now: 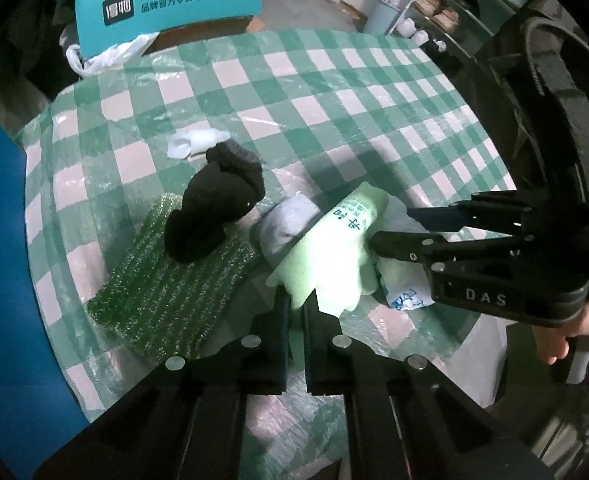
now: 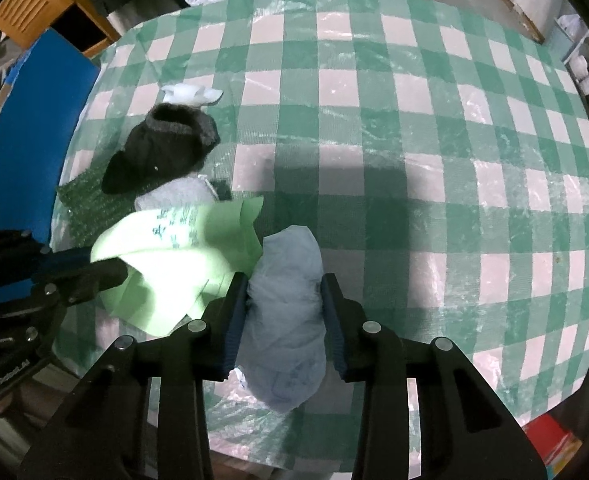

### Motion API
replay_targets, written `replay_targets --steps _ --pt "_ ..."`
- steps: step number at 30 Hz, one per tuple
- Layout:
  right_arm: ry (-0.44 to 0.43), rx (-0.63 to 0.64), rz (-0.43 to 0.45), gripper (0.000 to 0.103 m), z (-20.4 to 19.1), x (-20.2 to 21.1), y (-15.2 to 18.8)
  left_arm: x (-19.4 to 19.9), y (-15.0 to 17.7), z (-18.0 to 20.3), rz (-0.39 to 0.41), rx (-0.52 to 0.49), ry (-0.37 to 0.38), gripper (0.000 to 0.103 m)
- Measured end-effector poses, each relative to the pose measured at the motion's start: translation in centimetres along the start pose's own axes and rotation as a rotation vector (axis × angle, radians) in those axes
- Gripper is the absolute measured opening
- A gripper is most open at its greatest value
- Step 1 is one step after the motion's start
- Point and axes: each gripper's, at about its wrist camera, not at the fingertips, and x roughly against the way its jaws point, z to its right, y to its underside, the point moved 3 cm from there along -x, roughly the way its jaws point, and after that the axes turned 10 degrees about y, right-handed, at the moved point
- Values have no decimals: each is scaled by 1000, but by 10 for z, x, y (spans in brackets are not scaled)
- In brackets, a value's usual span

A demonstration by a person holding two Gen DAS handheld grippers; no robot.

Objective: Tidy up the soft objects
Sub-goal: 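Grasp the pale green bag with the left tool while the right tool holds the cloth, then lift the green bag and white cloth toward the cardboard box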

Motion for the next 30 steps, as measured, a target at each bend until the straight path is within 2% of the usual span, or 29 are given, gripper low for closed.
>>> replay_targets --steps 10,19,30 --pt "6 0 70 34 4 33 -1 31 -2 5 78 -10 -9 5" --pt "7 8 143 34 5 67 0 64 -5 13 165 -54 -50 5" --pt "3 20 190 34 -3 90 -5 94 -9 14 239 -68 -80 5"
